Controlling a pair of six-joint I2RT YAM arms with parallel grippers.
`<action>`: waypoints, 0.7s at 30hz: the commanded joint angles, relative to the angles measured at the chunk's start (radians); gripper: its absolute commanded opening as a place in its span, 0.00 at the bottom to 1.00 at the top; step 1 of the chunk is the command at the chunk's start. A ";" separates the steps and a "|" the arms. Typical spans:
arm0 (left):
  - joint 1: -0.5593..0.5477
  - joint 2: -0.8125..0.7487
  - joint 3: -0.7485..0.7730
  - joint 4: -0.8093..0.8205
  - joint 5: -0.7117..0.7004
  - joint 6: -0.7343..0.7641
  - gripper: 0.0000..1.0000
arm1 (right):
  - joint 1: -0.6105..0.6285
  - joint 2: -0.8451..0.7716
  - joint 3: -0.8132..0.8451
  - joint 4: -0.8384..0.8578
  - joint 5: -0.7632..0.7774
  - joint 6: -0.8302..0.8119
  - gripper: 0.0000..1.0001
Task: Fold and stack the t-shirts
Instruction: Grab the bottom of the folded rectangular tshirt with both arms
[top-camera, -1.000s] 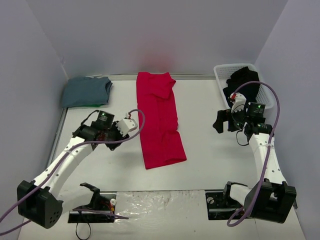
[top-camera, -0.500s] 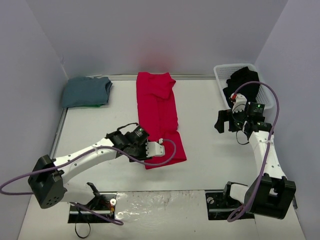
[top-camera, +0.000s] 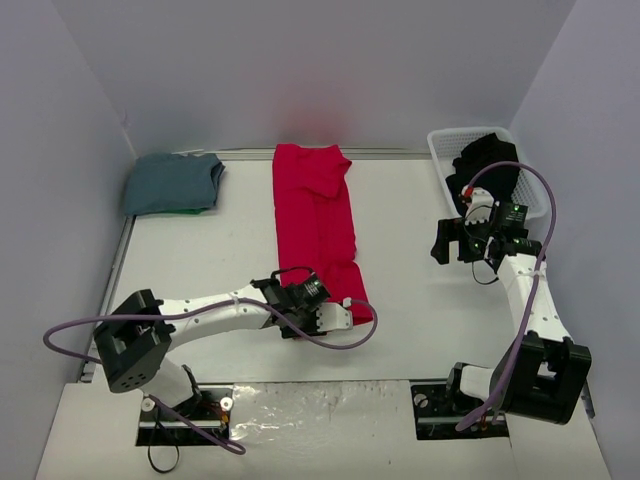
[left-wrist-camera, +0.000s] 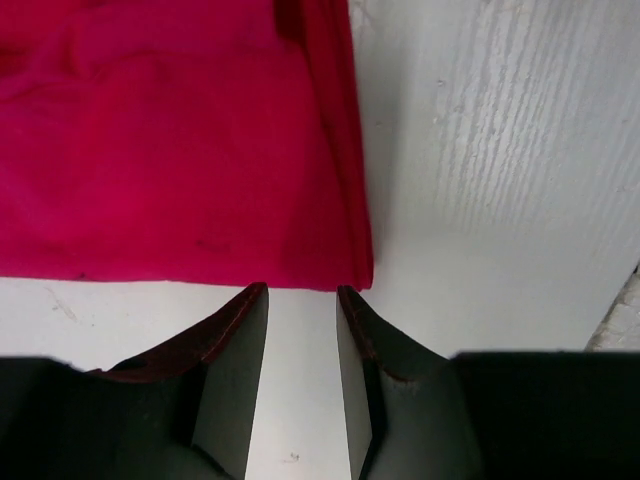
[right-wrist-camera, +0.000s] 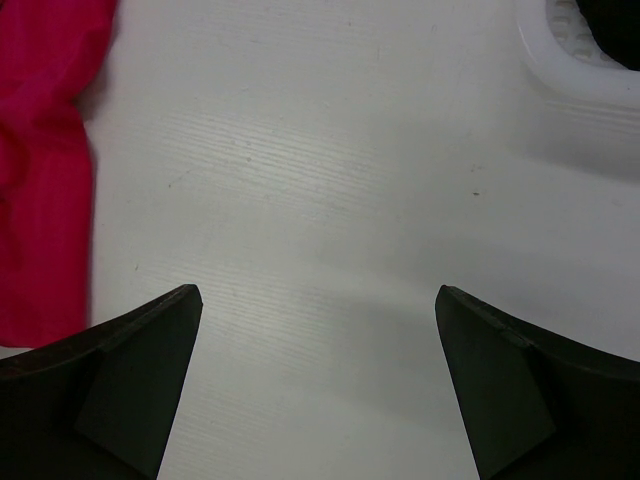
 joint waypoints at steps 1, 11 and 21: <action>-0.014 0.017 0.016 0.023 0.002 -0.029 0.32 | -0.004 0.000 0.041 -0.002 0.019 0.007 1.00; -0.016 0.069 0.017 0.029 0.051 -0.030 0.33 | -0.003 0.011 0.044 -0.002 0.032 0.010 1.00; -0.016 0.106 0.037 -0.023 0.105 -0.023 0.32 | -0.003 0.008 0.043 0.000 0.045 0.009 1.00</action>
